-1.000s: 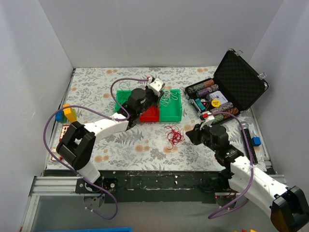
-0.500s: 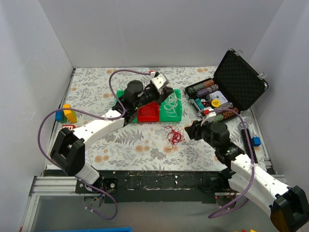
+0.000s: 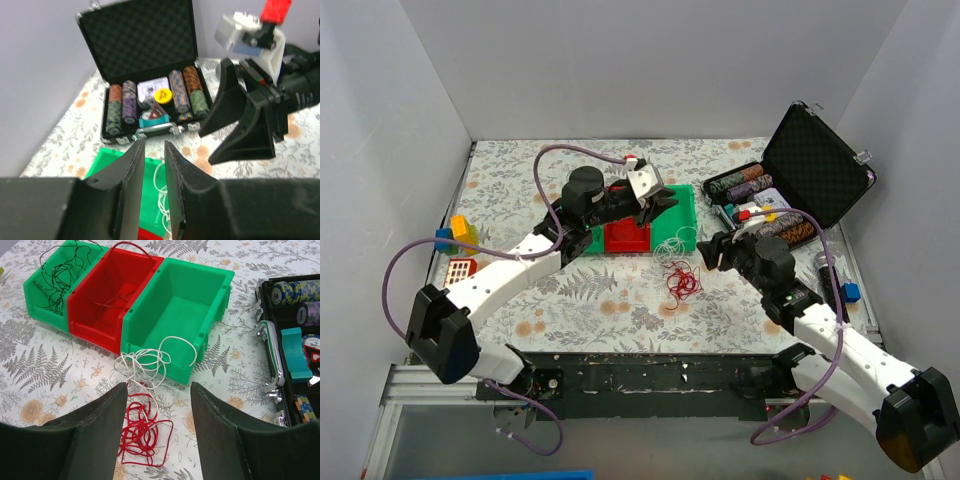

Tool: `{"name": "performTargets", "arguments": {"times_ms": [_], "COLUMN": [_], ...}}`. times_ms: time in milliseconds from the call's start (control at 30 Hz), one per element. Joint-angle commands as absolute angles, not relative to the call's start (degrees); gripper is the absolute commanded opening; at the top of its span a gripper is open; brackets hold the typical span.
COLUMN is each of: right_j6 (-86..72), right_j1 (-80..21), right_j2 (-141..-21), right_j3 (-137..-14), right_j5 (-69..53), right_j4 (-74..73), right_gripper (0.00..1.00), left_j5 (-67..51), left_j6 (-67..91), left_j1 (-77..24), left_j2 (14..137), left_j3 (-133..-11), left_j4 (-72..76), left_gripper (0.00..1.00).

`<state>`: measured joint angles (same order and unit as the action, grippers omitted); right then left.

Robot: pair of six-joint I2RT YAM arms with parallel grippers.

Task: Untangle the cables

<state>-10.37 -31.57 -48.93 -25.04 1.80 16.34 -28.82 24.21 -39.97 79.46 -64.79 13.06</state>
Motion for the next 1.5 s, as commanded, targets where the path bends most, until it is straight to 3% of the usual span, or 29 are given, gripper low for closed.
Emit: {"name": "performTargets", "arguments": {"times_ms": [0,167,267,533,667,967,1200,1467], "right_j6": [-10.6,-11.6,-11.7,-12.4,-12.5,-12.8,-12.8,-13.3], "right_j1": [-31.6,-31.6,-31.6,-31.6,-31.6,-31.7,-31.6,-31.6], "right_j2": [-49.2,-48.2,-47.3,-46.5,-46.7,-48.3,-48.5,-49.2], "right_j3": [-26.7,-25.8,-25.0,-23.6,-23.5,-23.5,-23.5,-22.9], "right_j5": [3.3,3.5,4.1,2.9,2.4,1.2,1.2,0.8], "right_j4": [17.2,16.3,15.5,15.6,15.8,16.6,16.3,17.1], "right_gripper": [0.61,0.6,0.59,0.58,0.57,0.55,0.52,0.5], "left_j5": [-32.7,-34.5,-33.8,-28.5,-28.1,-27.6,-25.9,-29.2], "left_j6": [15.7,4.5,0.3,-1.7,-2.0,-4.6,-5.0,-12.7], "left_j1": [-40.1,-40.3,-40.7,-40.9,-41.0,-42.1,-42.4,-41.8], "left_j2": [83.7,88.7,91.8,99.0,99.3,99.4,96.3,89.5], "left_j3": [-63.3,-57.1,-56.1,-59.9,-59.7,-56.1,-57.2,-52.0], "left_j4": [1.6,-1.1,-0.6,7.0,8.9,10.3,11.7,9.8], "left_gripper": [0.27,0.48,0.51,0.31,0.27,0.31,0.19,0.2]}}
